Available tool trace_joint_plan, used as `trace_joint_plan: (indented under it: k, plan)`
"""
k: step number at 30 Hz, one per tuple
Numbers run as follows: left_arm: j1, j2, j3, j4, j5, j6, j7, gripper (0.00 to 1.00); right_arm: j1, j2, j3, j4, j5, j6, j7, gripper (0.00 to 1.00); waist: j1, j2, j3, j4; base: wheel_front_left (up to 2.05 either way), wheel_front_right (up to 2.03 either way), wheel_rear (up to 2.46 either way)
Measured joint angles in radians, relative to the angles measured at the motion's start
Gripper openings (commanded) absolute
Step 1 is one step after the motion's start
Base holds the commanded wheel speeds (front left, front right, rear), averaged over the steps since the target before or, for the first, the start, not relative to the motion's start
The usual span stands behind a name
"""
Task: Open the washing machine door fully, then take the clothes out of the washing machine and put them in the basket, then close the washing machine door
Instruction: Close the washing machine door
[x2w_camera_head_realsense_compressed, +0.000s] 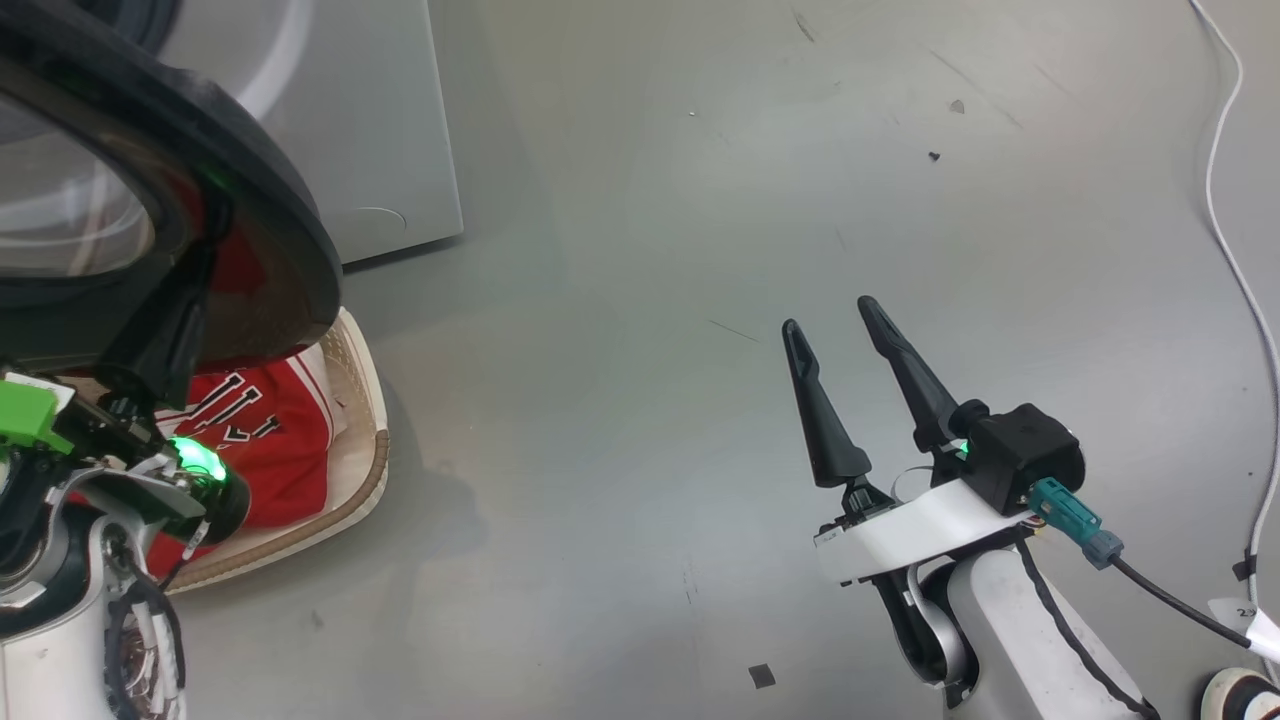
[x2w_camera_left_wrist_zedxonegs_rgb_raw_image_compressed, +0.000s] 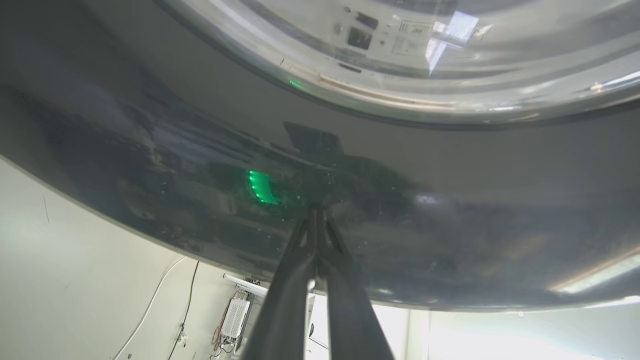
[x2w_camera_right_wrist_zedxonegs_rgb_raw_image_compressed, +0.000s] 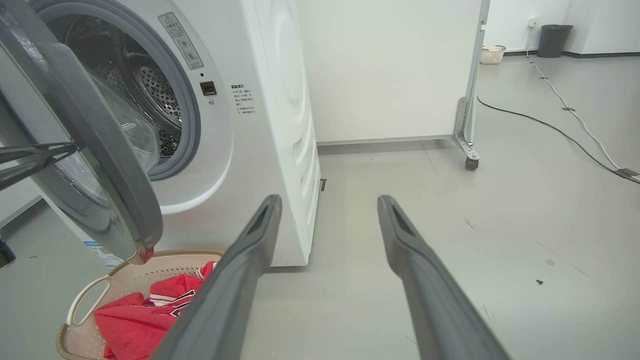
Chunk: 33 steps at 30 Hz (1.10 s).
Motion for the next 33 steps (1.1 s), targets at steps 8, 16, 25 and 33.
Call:
trace_joint_plan:
  k: [8, 16, 25, 33]
  plan:
    - [-0.01, -0.004, -0.044, 0.032, 0.014, 0.0, 0.001, 0.0, -0.001, 0.0, -0.02, 0.003, -0.016, 0.001, 0.0, 1.0, 0.0, 0.0, -0.017, 0.042, 0.0, 0.0, 0.0]
    - [0.023, -0.005, -0.095, 0.06, 0.074, -0.03, 0.006, 0.0, -0.002, 0.0, -0.033, 0.024, -0.037, 0.014, 0.0, 1.0, 0.0, 0.0, -0.042, 0.105, 0.0, 0.0, 0.0]
    - [0.14, 0.05, -0.194, 0.066, 0.266, -0.125, 0.009, 0.0, -0.002, 0.0, -0.043, 0.066, -0.052, 0.046, 0.0, 1.0, 0.0, 0.0, -0.093, 0.198, 0.0, 0.0, 0.0]
    - [0.221, 0.141, -0.291, 0.074, 0.508, -0.219, -0.036, 0.0, 0.013, -0.003, -0.083, 0.086, -0.056, 0.054, 0.0, 1.0, 0.0, 0.0, -0.159, 0.282, 0.0, 0.0, 0.0]
